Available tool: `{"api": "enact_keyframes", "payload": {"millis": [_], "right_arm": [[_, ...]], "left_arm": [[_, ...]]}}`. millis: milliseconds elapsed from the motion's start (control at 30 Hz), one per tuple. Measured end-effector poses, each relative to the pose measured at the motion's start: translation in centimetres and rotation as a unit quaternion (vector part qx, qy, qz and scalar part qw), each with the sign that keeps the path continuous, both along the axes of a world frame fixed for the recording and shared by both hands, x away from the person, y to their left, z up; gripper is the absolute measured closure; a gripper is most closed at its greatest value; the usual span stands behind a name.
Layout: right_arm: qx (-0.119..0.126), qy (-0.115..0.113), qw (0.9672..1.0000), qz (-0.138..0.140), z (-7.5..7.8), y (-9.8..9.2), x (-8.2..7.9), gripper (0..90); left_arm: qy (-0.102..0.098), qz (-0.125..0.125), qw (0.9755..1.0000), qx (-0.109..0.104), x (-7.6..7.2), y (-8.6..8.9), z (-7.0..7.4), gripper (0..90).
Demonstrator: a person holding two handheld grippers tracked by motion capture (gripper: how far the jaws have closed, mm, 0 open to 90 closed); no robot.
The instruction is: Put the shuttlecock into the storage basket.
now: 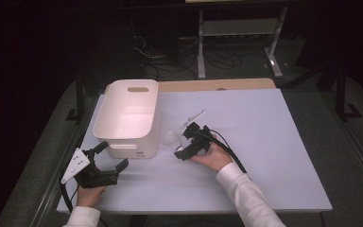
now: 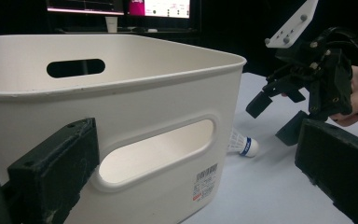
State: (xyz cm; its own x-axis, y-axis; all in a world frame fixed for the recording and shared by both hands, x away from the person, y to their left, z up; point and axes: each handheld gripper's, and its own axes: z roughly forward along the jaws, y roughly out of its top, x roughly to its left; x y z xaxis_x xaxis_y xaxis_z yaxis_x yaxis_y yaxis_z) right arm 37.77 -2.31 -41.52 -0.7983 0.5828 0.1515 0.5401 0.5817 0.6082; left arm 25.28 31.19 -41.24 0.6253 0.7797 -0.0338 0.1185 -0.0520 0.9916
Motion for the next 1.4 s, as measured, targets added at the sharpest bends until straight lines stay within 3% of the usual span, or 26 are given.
{"api": "enact_keyframes", "payload": {"millis": [567, 733, 900, 1100, 1200, 1400], "right_arm": [[-0.014, 0.004, 0.9999, -0.002, -1.0, 1.4, 0.3, 1.1], [0.003, 0.015, 0.9999, 0.005, -1.0, 1.4, 0.6, 15.4], [-0.001, 0.036, 0.9993, 0.002, -1.3, 1.4, 0.8, 25.9], [-0.028, 0.019, 0.9994, 0.0, -1.4, 1.8, 0.6, 37.4], [-0.038, 0.009, 0.9992, 0.001, -1.5, 1.9, 0.4, 48.6], [-0.043, 0.0, 0.9991, 0.006, -1.5, 2.0, 0.4, 61.8]], "left_arm": [[0.002, -0.003, 1.0, 0.002, 0.1, 0.0, -0.1, 0.0], [0.004, -0.003, 1.0, -0.001, 0.1, -0.1, -0.1, 0.0], [0.006, -0.003, 1.0, -0.006, 0.1, -0.1, -0.1, 0.0], [0.005, -0.002, 1.0, 0.0, 0.1, 0.1, -0.1, 0.0], [0.006, -0.002, 1.0, -0.005, 0.1, 0.0, -0.1, 0.0], [0.005, 0.0, 1.0, 0.0, 0.2, 0.2, -0.1, 0.0]]}}
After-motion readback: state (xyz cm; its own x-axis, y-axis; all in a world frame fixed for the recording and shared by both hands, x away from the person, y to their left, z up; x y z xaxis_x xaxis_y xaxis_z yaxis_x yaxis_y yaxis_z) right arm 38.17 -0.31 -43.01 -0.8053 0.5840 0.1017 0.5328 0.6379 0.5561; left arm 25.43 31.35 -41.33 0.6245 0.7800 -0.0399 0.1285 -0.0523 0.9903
